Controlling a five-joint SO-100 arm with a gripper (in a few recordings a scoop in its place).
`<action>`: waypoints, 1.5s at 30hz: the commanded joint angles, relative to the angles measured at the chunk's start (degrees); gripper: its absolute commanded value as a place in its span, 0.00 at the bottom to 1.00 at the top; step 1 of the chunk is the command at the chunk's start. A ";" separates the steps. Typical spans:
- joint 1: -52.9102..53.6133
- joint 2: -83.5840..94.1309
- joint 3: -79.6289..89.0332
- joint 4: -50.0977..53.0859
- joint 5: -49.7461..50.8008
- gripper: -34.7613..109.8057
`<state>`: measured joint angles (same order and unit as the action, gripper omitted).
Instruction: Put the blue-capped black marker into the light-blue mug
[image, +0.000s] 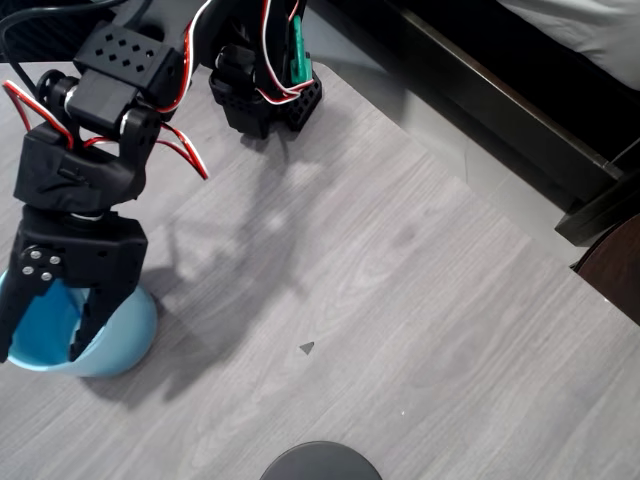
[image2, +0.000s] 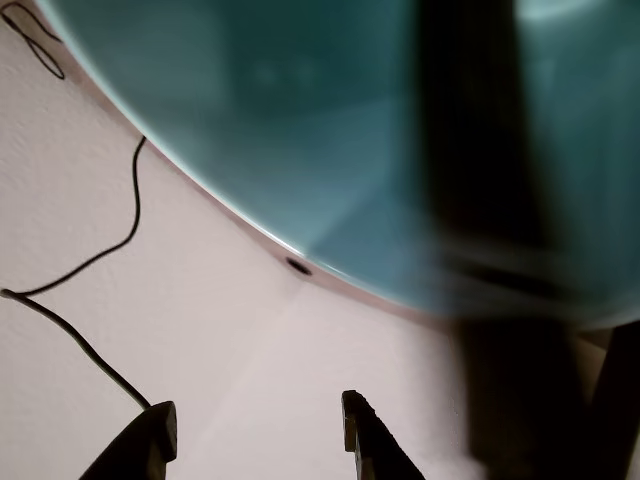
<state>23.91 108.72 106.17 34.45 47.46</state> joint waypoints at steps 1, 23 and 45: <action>-3.08 5.98 1.93 -0.79 -5.45 0.42; -24.79 36.12 28.30 18.11 -37.09 0.24; -32.26 54.84 50.19 17.14 -40.69 0.24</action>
<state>-7.73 161.72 155.65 52.29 7.21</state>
